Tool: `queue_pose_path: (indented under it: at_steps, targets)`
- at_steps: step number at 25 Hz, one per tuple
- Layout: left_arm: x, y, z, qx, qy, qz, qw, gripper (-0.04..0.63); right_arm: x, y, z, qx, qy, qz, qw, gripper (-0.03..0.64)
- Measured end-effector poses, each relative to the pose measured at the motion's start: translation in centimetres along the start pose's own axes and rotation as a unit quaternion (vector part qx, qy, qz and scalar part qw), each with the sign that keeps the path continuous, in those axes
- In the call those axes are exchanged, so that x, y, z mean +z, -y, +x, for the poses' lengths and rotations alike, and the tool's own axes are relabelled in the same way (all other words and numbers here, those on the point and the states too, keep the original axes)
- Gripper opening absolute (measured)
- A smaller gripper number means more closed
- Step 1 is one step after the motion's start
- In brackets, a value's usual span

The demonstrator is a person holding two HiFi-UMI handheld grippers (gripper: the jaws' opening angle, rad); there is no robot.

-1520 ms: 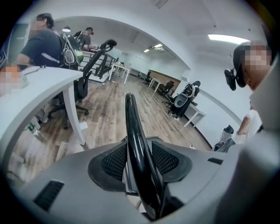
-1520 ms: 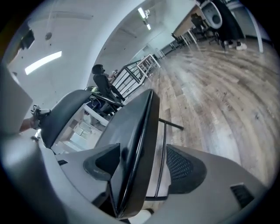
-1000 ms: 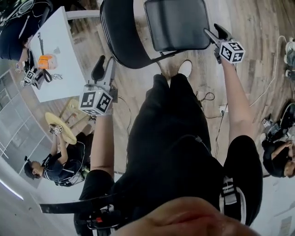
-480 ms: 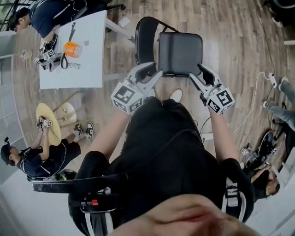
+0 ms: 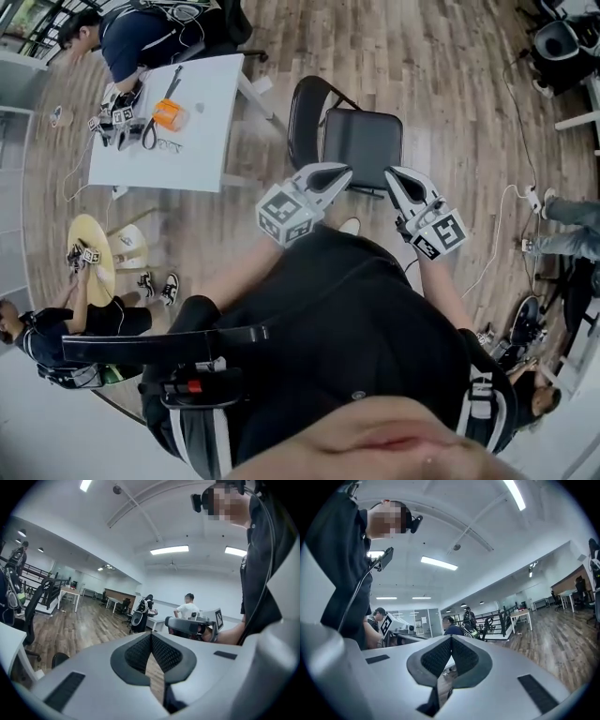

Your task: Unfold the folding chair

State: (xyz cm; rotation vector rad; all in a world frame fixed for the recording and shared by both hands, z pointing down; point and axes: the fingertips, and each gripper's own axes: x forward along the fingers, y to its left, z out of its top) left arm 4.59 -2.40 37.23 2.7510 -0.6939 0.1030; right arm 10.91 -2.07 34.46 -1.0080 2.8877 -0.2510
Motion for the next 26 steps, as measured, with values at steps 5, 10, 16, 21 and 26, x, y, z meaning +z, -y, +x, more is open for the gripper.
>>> queue_pose_path:
  at_steps: [5, 10, 16, 21, 26]
  targets:
    - [1.4, -0.7, 0.1, 0.008, 0.019, 0.012, 0.9997, 0.005, -0.5, -0.3, 0.3, -0.008, -0.011, -0.019, 1.0, 0.008]
    - [1.4, -0.9, 0.2, 0.014, 0.019, 0.015, 0.9996, 0.005, -0.1, -0.6, 1.0, 0.003, -0.005, -0.021, 1.0, 0.008]
    - [0.9, -0.9, 0.3, 0.02, 0.016, 0.013, 0.9996, 0.005, -0.1, -0.7, 1.5, 0.006, -0.002, -0.024, 1.0, 0.008]
    - [0.6, -1.0, -0.7, 0.026, 0.017, 0.02, 0.9993, 0.005, -0.7, -1.4, 1.5, 0.005, -0.004, -0.021, 1.0, 0.008]
    - [0.3, -1.4, -1.5, 0.036, 0.016, 0.028, 0.9988, 0.005, -0.8, -1.6, 1.6, 0.001, -0.004, -0.024, 1.0, 0.008]
